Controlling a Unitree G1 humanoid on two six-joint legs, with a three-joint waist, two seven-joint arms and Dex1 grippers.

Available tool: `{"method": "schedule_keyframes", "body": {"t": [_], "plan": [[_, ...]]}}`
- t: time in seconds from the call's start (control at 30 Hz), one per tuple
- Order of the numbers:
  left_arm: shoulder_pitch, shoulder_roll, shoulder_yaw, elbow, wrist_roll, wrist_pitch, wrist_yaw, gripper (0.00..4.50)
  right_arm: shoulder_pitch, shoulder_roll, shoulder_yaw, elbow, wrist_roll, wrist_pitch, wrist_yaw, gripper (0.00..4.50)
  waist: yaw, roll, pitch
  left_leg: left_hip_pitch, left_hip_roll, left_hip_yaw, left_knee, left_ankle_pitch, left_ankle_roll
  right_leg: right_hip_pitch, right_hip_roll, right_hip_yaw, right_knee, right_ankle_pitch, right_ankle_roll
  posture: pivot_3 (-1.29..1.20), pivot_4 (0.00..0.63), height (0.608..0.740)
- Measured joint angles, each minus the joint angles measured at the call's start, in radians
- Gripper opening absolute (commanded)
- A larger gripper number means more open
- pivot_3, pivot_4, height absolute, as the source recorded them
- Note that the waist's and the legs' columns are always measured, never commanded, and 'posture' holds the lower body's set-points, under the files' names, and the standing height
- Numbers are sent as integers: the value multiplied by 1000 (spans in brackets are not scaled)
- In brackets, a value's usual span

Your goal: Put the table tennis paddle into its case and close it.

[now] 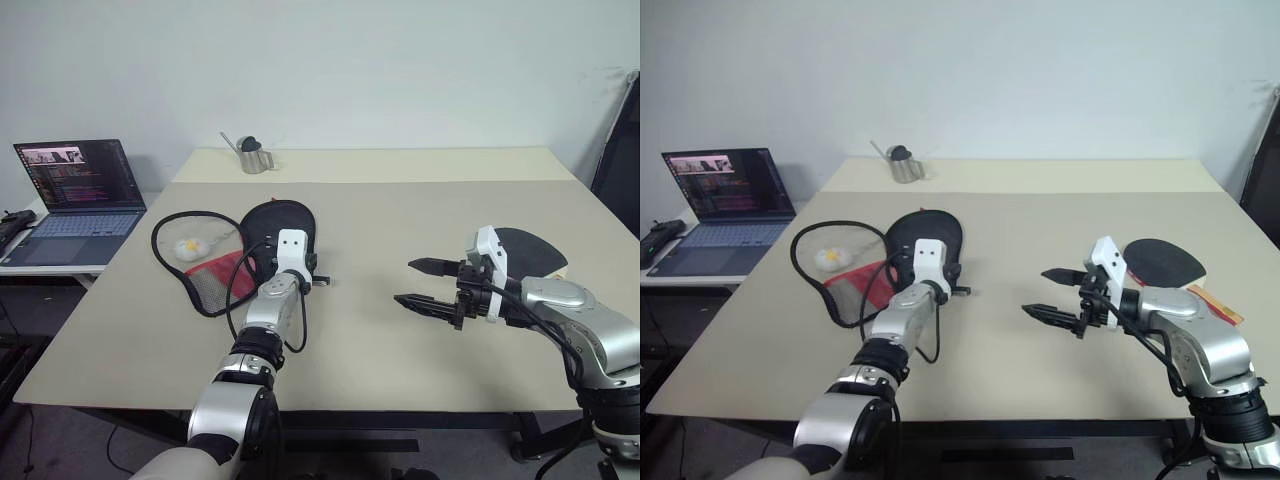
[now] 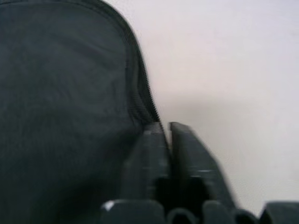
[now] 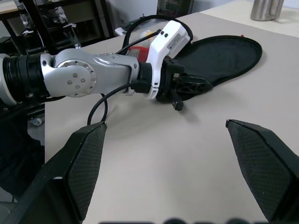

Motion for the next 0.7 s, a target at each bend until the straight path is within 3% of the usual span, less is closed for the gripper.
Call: {"method": "schedule_keyframes", "body": {"t": [0.33, 0.6, 0.7], "plan": [[147, 15, -169, -267, 27, 105, -216, 58, 1, -25, -55, 14, -2, -1, -13, 4500, 2, 0, 0, -1, 0, 0, 0, 0, 0, 0, 0, 0, -1, 0, 0, 0, 150, 740], [166, -4, -129, -359, 46, 87, -71, 58, 41, -36, -78, 8, 4, 3, -33, 4500, -1, 0, 0, -1, 0, 0, 0, 0, 0, -1, 0, 0, 0, 0, 0, 0, 150, 740], [180, -3, -103, -386, 46, 64, -34, 984, 42, -35, -78, -6, 5, 3, -39, 4500, 2, 0, 0, -1, 0, 0, 0, 0, 0, 0, 0, 0, -1, 0, 0, 0, 150, 740]]}}
